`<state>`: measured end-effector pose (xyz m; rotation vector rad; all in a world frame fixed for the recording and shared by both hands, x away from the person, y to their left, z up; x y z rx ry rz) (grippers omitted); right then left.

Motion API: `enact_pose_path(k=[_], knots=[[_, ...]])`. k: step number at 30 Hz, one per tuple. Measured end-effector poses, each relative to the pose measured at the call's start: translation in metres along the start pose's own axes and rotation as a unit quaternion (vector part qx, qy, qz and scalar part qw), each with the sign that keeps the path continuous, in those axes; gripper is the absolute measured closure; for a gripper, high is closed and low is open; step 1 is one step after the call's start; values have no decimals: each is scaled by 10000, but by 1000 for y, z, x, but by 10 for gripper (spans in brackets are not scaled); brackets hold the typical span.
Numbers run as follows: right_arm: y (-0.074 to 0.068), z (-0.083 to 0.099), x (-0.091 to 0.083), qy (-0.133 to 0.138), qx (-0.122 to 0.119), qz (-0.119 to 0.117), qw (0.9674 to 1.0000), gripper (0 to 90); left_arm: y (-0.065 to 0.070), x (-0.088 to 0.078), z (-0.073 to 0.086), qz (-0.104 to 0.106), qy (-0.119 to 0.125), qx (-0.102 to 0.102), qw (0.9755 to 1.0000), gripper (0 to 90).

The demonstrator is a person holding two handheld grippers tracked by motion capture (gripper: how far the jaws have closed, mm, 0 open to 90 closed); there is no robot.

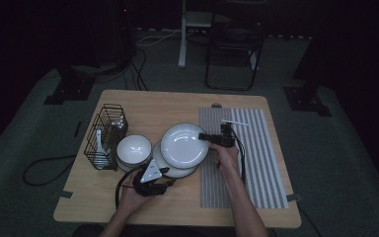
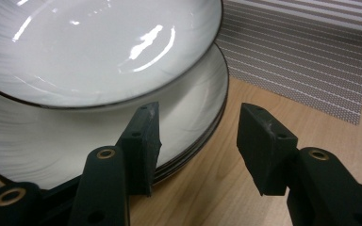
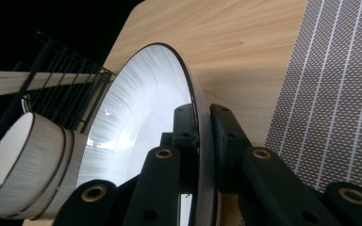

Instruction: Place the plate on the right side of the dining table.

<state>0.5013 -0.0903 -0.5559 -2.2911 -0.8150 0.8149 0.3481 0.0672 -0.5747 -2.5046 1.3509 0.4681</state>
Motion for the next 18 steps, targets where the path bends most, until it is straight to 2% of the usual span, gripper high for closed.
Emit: enact_pose_path(k=[6,10,18], knots=[[0,-7,-7,122,41,-5,9999,823,1,-3,0,42,42,-23,10000,505],[3,-12,-12,171,54,30,9998,822,4,-3,1,99,9,79,9999,503],[7,-22,-22,330,63,92,9994,822,13,0,2,349,12,132,9993,496]])
Point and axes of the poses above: each handheld gripper's, and its own axes: x roughly forward along the jaws, z roughly out of its underside, y roughly to its right, the point moved 10 cm from there along x, roughly forward along the jaws, and after that the axes turned 11 degrees about y, right-handed, at the moved point
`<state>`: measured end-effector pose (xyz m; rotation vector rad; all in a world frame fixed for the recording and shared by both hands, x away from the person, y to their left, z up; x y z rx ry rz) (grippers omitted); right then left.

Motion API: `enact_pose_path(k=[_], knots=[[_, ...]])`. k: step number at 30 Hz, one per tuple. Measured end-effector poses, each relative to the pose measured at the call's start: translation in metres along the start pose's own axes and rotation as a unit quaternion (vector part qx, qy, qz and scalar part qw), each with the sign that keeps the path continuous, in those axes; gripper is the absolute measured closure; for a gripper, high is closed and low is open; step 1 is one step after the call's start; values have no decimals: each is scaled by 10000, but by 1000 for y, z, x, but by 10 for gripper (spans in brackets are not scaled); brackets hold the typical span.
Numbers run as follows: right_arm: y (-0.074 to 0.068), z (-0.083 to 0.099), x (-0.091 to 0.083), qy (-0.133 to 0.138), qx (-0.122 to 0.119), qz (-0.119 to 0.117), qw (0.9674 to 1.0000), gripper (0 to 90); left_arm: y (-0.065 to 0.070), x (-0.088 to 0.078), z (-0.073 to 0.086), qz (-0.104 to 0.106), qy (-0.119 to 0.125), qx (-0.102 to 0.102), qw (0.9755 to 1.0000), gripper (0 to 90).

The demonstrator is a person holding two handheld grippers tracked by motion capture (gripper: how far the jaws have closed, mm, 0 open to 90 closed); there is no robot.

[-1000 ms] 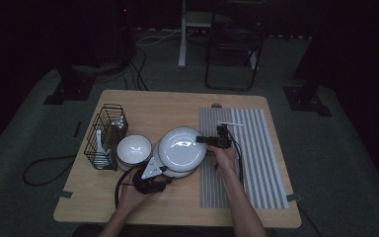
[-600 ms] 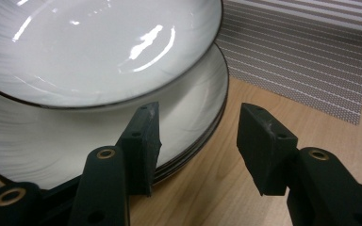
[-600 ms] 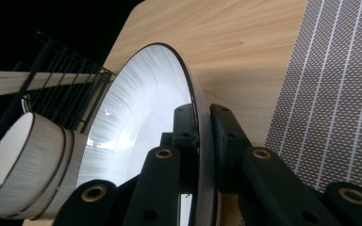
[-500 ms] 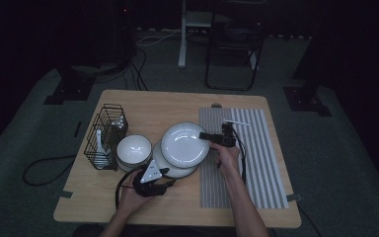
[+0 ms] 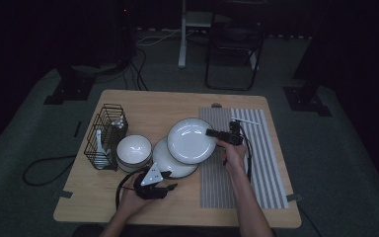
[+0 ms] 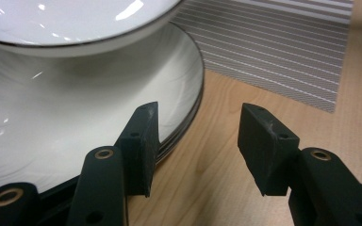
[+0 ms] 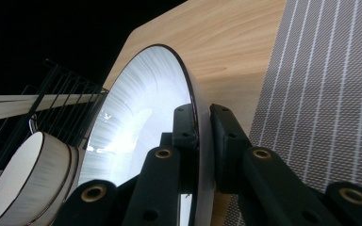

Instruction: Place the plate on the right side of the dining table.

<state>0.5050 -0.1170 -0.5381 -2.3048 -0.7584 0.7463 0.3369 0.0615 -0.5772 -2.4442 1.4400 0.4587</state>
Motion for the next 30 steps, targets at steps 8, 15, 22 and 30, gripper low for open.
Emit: enact_pose_path(k=[8,15,22,30], knots=[[6,-11,-10,160,11,95,9998,822,5,-2,-3,124,88,31,9999,496],[12,-19,-19,261,39,158,9995,822,11,-3,-3,294,134,0,9995,491],[19,-26,-28,366,57,243,9990,822,16,-2,-3,405,125,22,9991,491],[30,-34,-41,426,93,297,9986,820,25,1,-2,654,51,-66,9978,492]])
Point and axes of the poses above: each handheld gripper's, and its own axes: x roughly forward along the jaws, z roughly out of its underside, y roughly to its right, the point moved 10 cm from there along x, roughly forward along the jaws, and after that the axes turned 11 degrees about y, right-handed, at the moved point
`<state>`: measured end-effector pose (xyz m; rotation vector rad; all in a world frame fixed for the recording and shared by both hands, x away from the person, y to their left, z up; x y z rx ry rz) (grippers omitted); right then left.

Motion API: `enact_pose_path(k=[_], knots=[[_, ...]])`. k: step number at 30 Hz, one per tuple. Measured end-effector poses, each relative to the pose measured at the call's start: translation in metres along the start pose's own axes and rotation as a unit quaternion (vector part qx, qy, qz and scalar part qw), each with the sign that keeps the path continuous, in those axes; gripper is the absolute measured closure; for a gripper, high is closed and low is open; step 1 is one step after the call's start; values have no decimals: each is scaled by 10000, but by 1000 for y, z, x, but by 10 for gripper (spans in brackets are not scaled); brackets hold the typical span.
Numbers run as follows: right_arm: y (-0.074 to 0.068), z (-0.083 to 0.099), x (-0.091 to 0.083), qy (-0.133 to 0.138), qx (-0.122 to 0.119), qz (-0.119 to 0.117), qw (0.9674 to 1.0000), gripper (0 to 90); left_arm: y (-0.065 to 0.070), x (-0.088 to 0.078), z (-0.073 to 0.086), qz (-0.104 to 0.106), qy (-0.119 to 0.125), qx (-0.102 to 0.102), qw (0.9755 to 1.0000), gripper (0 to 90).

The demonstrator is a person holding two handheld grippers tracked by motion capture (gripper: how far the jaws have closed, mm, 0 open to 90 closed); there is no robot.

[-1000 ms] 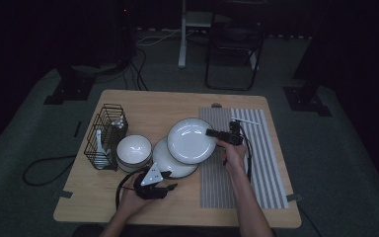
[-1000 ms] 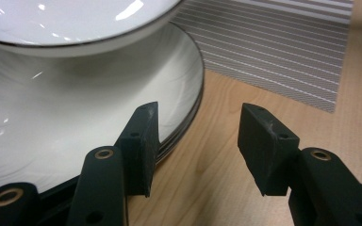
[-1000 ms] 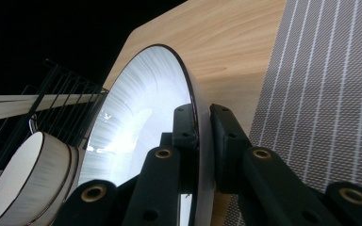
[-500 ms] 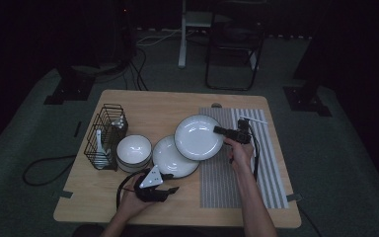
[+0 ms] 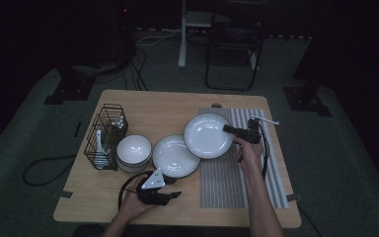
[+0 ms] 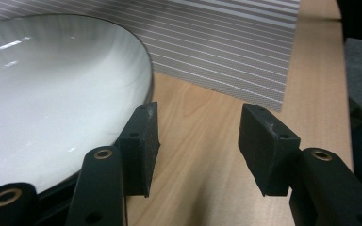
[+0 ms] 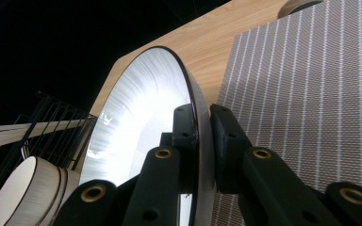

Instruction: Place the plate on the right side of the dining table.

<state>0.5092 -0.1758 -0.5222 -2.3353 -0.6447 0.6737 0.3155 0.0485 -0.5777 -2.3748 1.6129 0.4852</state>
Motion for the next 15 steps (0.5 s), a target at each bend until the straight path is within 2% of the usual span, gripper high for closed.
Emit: enact_pose_path(k=[8,10,15], knots=[[10,-7,-9,110,30,103,9999,819,4,4,3,79,-87,156,9998,500],[12,-9,-11,142,21,127,9998,819,6,6,5,146,-122,161,9997,500],[18,-11,-17,192,49,192,9996,819,6,10,8,167,-191,173,9995,500]])
Point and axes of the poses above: each handheld gripper's, and its own axes: x roughly forward along the jaws, z roughly out of its underside, y roughly to its right, the point moved 10 cm from there along x, roughly forward along the jaws, and after that the axes turned 11 degrees about y, right-handed, at the moved point
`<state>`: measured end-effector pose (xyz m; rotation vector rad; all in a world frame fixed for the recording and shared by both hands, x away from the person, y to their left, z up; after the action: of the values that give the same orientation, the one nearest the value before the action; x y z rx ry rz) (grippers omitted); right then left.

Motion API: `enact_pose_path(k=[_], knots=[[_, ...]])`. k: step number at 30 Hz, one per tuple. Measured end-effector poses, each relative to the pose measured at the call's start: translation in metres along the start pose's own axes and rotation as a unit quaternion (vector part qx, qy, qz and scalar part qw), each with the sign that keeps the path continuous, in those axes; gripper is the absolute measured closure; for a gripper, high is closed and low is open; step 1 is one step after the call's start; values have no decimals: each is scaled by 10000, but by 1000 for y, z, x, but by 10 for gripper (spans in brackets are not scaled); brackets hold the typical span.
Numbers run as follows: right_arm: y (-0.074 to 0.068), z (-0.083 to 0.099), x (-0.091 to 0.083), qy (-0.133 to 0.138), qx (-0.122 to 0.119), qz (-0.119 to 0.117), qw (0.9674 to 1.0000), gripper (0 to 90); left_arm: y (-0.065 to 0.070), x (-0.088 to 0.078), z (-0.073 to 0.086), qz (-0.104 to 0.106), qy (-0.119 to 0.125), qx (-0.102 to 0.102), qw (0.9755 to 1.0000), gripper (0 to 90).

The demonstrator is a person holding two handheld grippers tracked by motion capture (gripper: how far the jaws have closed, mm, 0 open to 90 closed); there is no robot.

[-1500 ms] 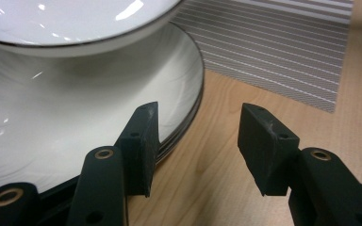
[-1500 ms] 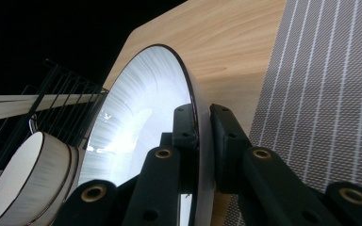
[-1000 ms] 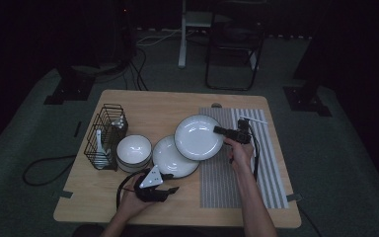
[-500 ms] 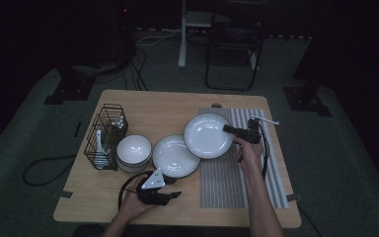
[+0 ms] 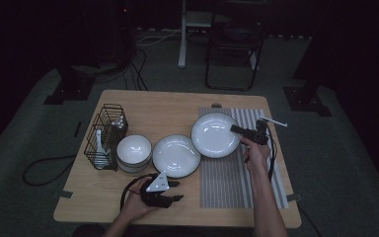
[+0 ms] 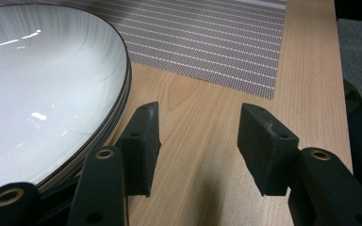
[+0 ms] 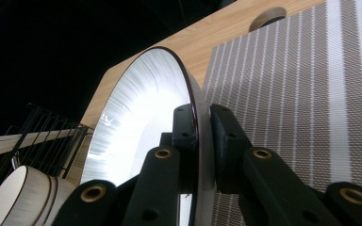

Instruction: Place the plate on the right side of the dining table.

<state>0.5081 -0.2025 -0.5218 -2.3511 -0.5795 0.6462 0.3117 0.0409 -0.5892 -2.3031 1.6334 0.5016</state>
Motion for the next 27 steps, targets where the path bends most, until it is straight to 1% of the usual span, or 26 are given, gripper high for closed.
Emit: enact_pose_path(k=[3,4,7,11,14,18,19,27], knots=[[5,-1,-3,39,23,40,10000,819,-1,1,1,17,-21,-7,10000,501],[6,-1,-4,55,22,53,10000,819,0,2,2,24,-46,-24,10000,501],[11,-3,-7,84,39,99,9999,817,1,6,5,56,-132,7,9999,505],[16,-4,-11,145,85,136,9998,819,2,9,6,101,-165,31,9998,504],[18,-5,-12,159,97,147,9997,819,2,10,7,94,-183,36,9998,504],[25,-8,-19,228,138,202,9994,818,2,11,7,106,-195,44,9997,504],[25,-8,-19,228,138,202,9994,818,2,11,7,106,-195,44,9997,504],[41,-6,-28,225,176,372,9989,818,3,14,10,117,-282,91,9995,503]])
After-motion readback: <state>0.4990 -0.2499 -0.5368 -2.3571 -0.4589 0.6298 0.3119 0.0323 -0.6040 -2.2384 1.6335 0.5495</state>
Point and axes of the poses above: each handheld gripper's, and its own axes: x roughly forward along the jaws, z roughly out of its underside, y roughly to its right, the point moved 10 cm from there along x, roughly forward along the jaws, and after that the axes turned 11 degrees about y, right-handed, at the moved point
